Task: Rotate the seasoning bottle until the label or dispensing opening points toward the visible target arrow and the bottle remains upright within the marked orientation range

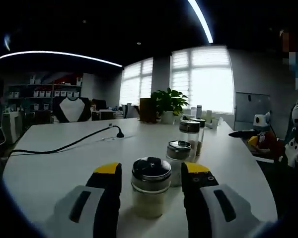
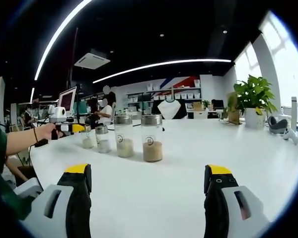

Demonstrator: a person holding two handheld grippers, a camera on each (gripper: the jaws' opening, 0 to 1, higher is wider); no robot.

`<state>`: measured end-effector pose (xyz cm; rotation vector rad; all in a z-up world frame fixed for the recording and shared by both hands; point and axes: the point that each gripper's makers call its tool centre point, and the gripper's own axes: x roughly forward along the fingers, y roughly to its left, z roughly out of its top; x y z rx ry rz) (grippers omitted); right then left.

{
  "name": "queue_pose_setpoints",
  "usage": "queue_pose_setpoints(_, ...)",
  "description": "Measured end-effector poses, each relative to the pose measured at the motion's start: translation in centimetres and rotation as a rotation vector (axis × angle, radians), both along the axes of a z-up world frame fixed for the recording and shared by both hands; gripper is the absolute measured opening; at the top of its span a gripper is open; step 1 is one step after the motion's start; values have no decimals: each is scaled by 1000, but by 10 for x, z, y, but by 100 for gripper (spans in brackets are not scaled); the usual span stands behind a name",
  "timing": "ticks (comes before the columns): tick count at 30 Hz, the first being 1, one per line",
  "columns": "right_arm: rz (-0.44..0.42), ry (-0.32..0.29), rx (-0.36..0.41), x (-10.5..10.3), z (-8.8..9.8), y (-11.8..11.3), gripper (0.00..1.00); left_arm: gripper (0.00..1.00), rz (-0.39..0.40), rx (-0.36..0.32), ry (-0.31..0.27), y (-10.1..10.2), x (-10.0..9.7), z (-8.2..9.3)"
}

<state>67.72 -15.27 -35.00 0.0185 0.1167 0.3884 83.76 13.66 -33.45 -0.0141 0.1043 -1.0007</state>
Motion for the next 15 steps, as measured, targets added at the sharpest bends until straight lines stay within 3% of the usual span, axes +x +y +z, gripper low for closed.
queue_pose_setpoints(9,-4,-1,-2,0,0,-1,96,34,-14,16,17,-1,-1,-5)
queue_pose_setpoints(15,-2,0,-2,1,0,-1,96,33,-12,29,7,0,0,-4)
